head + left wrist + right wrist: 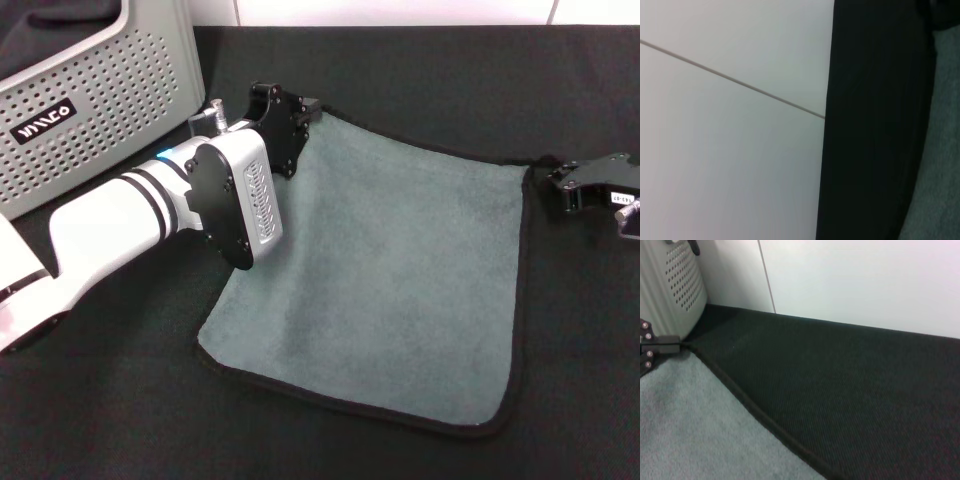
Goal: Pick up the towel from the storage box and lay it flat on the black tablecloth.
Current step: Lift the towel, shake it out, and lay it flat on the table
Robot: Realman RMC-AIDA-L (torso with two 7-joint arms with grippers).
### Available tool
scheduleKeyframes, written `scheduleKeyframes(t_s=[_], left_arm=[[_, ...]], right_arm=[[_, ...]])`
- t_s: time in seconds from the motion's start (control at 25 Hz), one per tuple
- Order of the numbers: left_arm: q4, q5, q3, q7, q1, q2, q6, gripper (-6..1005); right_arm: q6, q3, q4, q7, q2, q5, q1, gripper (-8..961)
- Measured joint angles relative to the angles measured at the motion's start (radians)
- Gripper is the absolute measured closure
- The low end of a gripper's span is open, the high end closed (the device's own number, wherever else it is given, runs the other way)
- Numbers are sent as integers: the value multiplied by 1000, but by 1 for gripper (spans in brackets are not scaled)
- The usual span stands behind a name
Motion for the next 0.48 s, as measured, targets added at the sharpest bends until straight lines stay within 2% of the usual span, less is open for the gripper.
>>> scheduleKeyframes(t_s=[0.48], left_arm=[[-1, 4, 2, 51, -11, 0, -58, 940]], right_arm=[[1, 2, 1, 7, -2, 5, 11, 903]])
